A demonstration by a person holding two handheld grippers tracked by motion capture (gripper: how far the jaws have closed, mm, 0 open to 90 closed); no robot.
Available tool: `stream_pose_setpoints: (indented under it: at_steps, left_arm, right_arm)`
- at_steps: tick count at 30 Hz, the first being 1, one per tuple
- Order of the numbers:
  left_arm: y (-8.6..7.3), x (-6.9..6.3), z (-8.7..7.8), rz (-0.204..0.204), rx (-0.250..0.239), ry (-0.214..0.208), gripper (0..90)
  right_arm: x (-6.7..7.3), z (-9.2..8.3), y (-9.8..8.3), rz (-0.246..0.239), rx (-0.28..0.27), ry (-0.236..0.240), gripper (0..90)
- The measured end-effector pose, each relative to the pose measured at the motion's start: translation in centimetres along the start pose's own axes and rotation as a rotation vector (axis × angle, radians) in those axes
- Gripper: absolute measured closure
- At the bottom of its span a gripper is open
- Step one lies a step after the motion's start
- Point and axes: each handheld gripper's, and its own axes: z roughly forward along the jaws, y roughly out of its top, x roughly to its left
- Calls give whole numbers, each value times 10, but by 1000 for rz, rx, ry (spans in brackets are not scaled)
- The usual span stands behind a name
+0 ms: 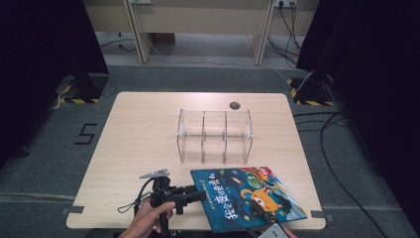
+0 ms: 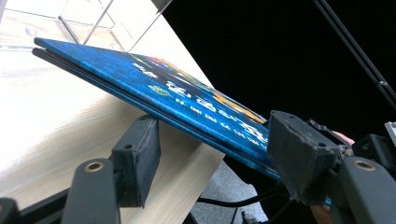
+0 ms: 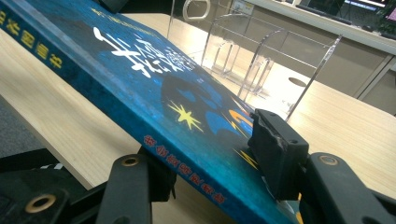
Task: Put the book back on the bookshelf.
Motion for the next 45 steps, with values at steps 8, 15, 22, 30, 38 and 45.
stream_pose_setpoints:
  at_steps: [8,15,22,30,38,45]
  left_arm:
    - [2,6,-11,-18,-69,20,318]
    - [4,15,-17,108,-71,164,338]
    - [-4,37,-2,299,62,328,325]
    - [-8,57,2,389,167,416,287]
    - [-7,58,1,391,163,405,306]
    - [-7,59,0,391,183,402,300]
  right_arm:
    - [-4,-2,1,22,-11,5,528]
    - [-12,-6,2,81,-48,5,530]
    - [-14,-6,2,87,-52,8,529]
    - [-22,-10,2,138,-81,11,530]
    - [-34,-16,5,235,-120,11,532]
    - [-48,-29,3,360,-161,-12,554]
